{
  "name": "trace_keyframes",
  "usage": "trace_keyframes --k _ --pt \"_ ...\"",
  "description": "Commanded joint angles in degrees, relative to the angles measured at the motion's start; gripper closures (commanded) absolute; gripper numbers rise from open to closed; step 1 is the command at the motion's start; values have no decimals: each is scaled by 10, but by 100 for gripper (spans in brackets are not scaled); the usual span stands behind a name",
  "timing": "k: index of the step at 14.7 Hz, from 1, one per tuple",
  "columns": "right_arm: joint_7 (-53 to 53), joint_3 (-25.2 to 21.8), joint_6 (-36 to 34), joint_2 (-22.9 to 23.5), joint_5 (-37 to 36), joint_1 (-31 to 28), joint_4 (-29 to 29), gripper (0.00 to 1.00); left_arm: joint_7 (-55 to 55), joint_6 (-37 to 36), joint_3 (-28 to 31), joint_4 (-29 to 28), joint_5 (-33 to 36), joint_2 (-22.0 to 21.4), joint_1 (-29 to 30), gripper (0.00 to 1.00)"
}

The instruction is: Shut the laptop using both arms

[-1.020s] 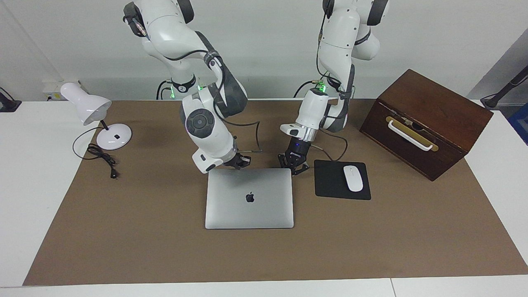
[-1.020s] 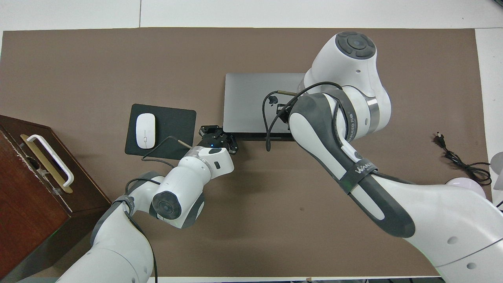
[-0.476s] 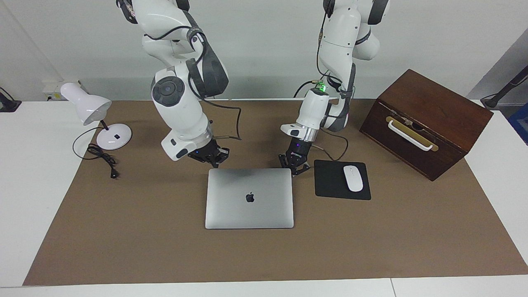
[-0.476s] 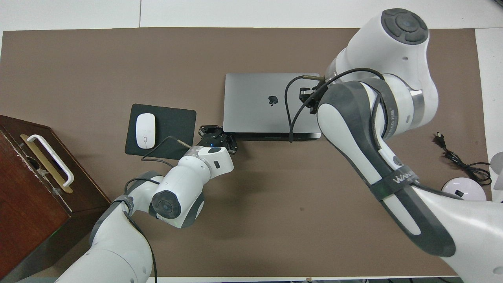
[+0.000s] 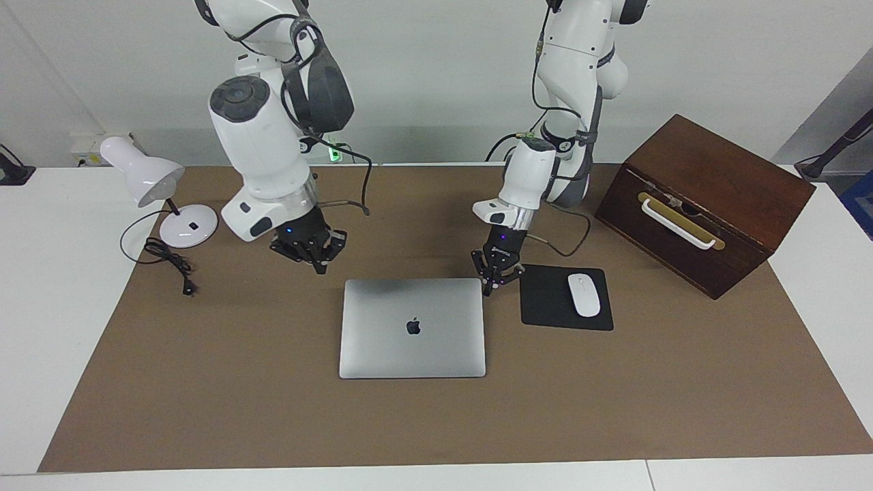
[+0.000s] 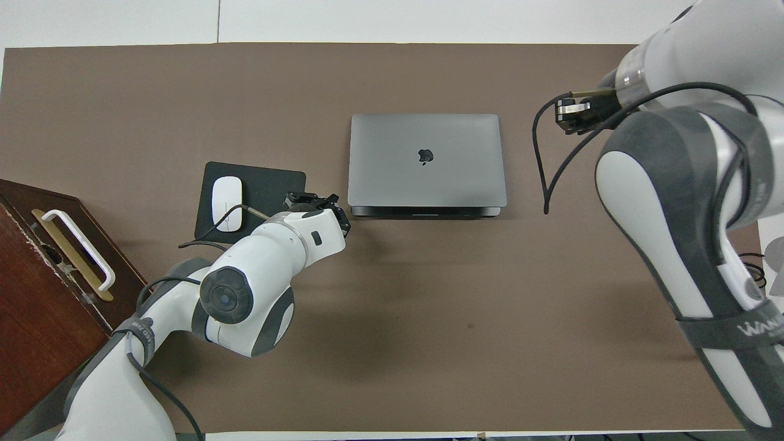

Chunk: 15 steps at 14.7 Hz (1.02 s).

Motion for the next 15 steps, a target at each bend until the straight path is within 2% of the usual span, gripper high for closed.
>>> trace_keyframes --k 1,3,6,8,9,11,12,13,14,15 --pt "-62 -22 -12 -27 -11 -21 -5 0 5 -115 -1 8 -4 -63 24 100" --pt "-113 -55 -19 -31 -19 -22 18 0 8 -206 2 39 -4 -87 31 100" --pt "-211 -63 -58 -30 -60 -26 62 0 2 -377 8 125 -4 -89 63 100" --pt "-239 -63 -39 -51 -50 -53 55 0 2 -465 10 169 -4 -92 82 100" --pt "-234 -58 -31 -66 -39 -64 33 0 1 -497 10 184 -4 -103 94 99" --pt "-161 -9 -26 -104 0 -124 -32 0 1 -543 10 192 -3 -127 124 79" --pt "-130 15 -27 -116 -1 -143 -48 0 1 -560 10 193 -2 -139 142 63" --pt "-119 23 -31 -117 -3 -148 -47 0 1 -575 10 194 -2 -151 153 35" --pt "-117 24 -32 -116 -3 -151 -48 0 0 -589 10 195 -1 -160 165 0" --pt "-118 24 -36 -117 -3 -158 -48 0 0 -604 10 200 0 -165 182 0"
